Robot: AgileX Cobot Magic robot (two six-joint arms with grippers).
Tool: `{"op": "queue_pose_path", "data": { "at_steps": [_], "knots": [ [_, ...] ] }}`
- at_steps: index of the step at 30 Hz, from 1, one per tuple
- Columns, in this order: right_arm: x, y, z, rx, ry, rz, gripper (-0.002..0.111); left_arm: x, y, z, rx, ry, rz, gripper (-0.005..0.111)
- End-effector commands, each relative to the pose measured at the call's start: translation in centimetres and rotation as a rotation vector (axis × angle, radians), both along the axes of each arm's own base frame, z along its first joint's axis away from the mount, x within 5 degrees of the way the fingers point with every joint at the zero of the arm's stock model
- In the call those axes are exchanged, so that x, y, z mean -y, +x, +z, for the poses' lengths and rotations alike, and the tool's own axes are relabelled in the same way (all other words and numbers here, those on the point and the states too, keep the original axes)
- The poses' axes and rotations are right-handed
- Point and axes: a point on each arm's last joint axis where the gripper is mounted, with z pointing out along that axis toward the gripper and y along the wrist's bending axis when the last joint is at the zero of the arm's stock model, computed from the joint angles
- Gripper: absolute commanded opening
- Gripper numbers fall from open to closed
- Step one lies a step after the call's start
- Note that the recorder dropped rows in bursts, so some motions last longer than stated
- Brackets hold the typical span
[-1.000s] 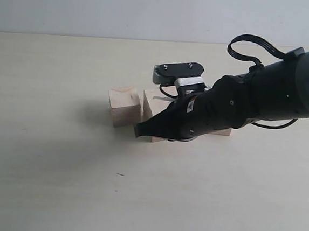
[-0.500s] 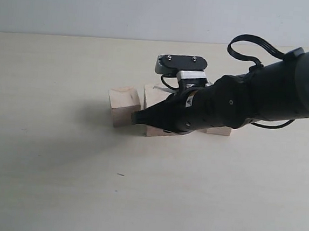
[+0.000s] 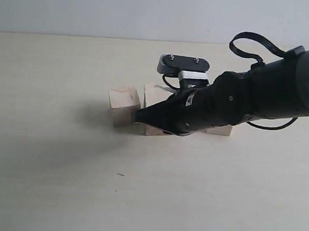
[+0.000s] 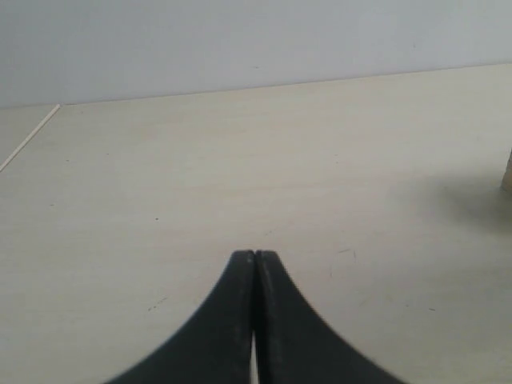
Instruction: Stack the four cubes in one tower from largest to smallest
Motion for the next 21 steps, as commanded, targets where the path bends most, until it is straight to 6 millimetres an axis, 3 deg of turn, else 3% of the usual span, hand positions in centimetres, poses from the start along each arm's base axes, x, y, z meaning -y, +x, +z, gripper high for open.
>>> {"op": "queue_pose_path", "data": {
  "at_steps": [1, 6, 9, 11, 13, 16, 19, 21],
  "knots": [
    [0.2, -1.4, 2.8, -0.097, -0.035, 0.084, 0.0, 0.1, 0.0, 0.1, 0.016, -0.005, -0.007, 0.0],
    [1.9, -3.3, 7.9, 0.007, -0.163, 0.273, 0.0, 0.1, 0.0, 0.1, 0.016, -0.005, -0.007, 0.0],
    [4.9, -2.2, 10.0, 0.125, -0.253, 0.18, 0.0, 0.1, 0.0, 0.1, 0.016, -0.005, -0.007, 0.0],
    [8.0, -0.7, 10.6, 0.141, -0.294, 0.057, 0.0, 0.1, 0.0, 0.1, 0.016, -0.005, -0.007, 0.0],
    [11.3, 0.6, 10.7, 0.104, -0.331, -0.033, 0.0, 0.0, 0.0, 0.1, 0.016, 0.047, -0.011, 0.0],
    [16.7, 1.6, 9.4, -0.088, -0.407, -0.127, 0.0, -0.3, 0.0, 0.2, 0.016, 0.171, -0.017, 0.0],
    [21.1, 0.8, 7.5, -0.313, -0.393, -0.214, 0.0, -0.5, 0.0, 0.2, 0.017, 0.263, -0.015, 0.0],
    [22.4, -0.3, 6.4, -0.453, -0.332, -0.266, 0.0, -0.6, 0.0, 0.2, 0.015, 0.29, -0.013, 0.0]
  ]
}}
